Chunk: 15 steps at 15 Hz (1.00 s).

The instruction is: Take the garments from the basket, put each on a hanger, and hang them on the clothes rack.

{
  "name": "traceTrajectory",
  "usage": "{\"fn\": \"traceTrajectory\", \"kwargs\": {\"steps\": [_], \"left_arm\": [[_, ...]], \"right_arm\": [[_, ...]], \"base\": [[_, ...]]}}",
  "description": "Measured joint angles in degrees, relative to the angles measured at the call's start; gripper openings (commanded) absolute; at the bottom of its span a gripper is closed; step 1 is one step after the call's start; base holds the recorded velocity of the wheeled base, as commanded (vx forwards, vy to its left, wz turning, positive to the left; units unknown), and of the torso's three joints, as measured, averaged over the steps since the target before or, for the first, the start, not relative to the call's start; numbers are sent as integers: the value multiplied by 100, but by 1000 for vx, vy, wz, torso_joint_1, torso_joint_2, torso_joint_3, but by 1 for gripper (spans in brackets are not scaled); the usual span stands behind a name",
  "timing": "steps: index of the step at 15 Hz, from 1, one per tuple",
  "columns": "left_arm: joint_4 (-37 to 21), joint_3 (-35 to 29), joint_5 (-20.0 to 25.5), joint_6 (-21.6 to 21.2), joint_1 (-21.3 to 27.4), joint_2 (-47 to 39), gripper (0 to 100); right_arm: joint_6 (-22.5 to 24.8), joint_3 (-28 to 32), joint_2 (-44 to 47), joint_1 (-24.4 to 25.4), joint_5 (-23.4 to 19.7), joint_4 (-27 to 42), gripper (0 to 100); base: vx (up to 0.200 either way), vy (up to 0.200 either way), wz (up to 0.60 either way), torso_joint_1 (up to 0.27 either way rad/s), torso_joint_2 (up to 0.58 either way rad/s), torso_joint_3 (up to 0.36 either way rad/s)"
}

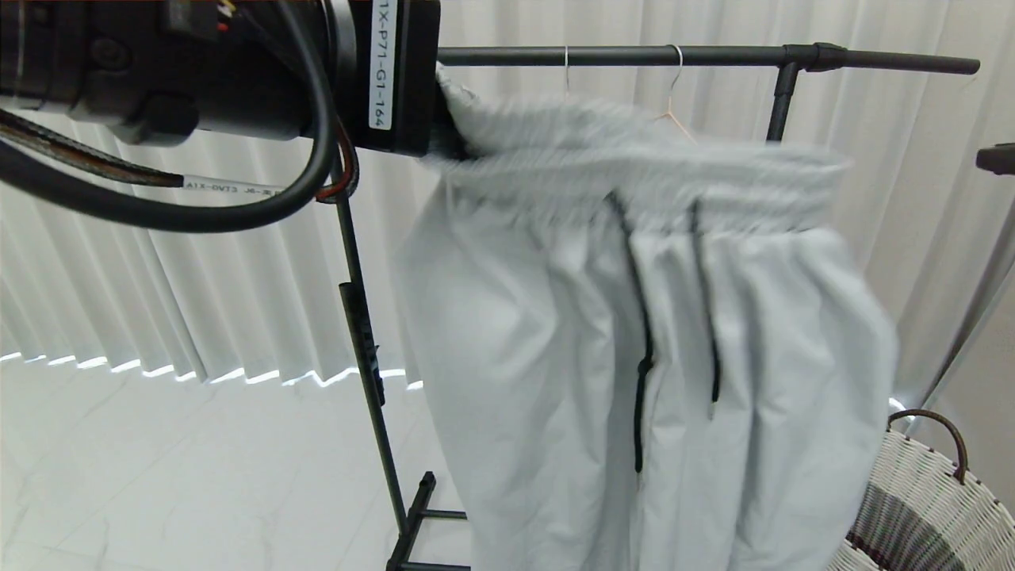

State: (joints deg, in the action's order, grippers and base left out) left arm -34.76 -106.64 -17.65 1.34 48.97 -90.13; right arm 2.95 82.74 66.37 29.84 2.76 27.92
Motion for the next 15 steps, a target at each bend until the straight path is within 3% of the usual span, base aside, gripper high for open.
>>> {"fn": "traceTrajectory", "kwargs": {"steps": [3,6,8,11,15], "left_arm": [[-5,171,-328,5,-29,2,0],[-2,563,-939,130,-38,33,0],[-2,833,-969,49,-38,179,0],[-6,1353,-979,-180,-38,606,0],[2,1707,-976,-178,-27,995,0]], "right_arm": [[16,-311,-157,56,-60,-13,100],[27,-837,-503,201,-221,-13,100],[46,-1165,-675,183,99,93,100],[235,-1666,-733,15,1095,352,100],[369,-2263,-768,-49,1358,-126,100]], "base": [[0,0,0,0,0,0],[0,0,0,0,0,0],[0,0,0,0,0,0],[0,0,0,0,0,0],[0,0,0,0,0,0]]}}
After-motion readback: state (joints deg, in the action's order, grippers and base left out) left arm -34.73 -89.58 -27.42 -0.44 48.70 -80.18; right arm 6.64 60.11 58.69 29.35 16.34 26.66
